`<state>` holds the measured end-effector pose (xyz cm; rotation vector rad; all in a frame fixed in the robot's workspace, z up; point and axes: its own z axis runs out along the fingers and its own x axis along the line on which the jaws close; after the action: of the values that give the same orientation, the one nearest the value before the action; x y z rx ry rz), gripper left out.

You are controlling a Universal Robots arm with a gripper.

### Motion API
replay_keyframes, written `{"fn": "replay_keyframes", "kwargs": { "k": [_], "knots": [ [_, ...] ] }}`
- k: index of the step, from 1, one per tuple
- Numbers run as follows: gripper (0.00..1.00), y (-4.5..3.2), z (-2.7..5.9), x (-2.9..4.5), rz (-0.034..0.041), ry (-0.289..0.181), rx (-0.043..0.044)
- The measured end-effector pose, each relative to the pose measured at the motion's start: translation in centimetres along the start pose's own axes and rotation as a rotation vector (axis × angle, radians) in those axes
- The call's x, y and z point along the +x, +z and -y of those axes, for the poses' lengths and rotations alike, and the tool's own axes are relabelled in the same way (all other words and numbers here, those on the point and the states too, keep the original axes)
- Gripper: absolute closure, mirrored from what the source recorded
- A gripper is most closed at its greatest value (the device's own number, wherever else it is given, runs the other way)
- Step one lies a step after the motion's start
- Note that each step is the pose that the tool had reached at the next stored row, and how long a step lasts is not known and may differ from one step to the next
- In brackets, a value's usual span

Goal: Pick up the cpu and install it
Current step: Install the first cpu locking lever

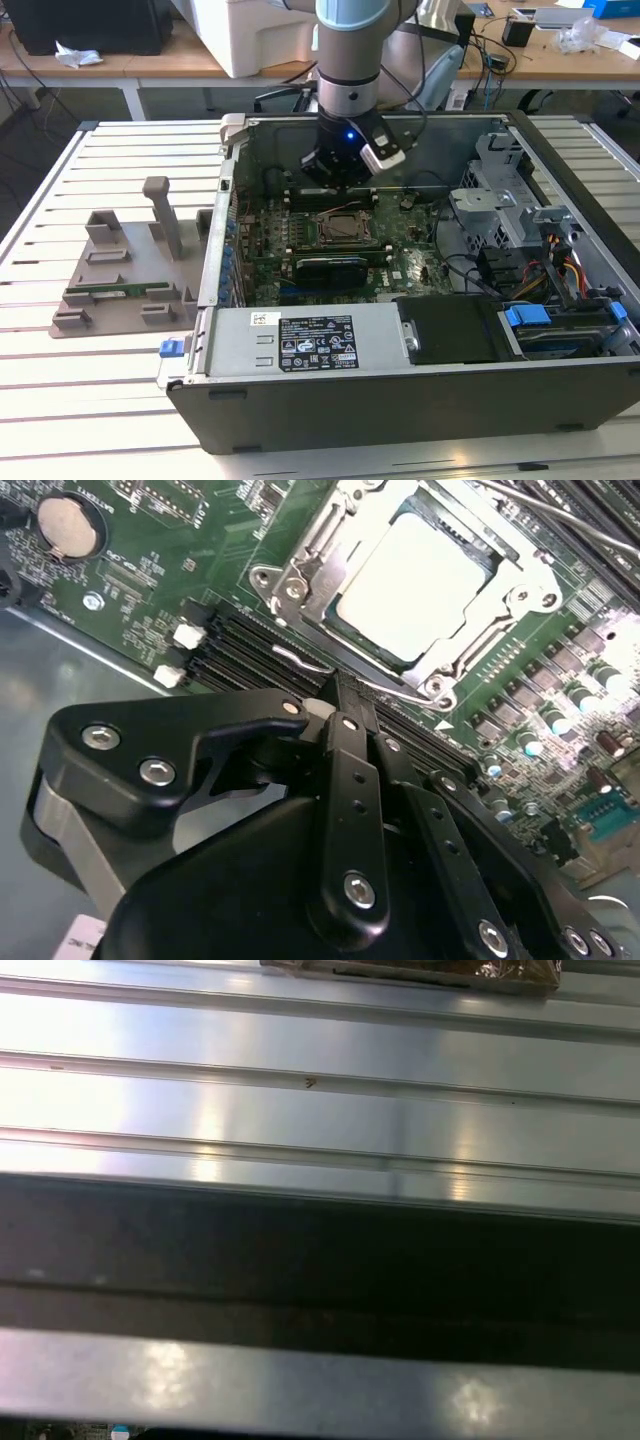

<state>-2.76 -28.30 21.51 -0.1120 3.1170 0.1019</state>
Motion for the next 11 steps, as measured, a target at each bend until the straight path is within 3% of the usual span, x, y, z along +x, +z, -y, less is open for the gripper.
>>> {"fn": "replay_keyframes", "kwargs": {
  "k": [7,11],
  "knots": [
    [0.89,0.29,0.09,-1.00,0.0001,0.000,0.0000],
    [0.89,0.61,0.13,-1.22,0.0000,0.000,0.0011]
  ]
}}
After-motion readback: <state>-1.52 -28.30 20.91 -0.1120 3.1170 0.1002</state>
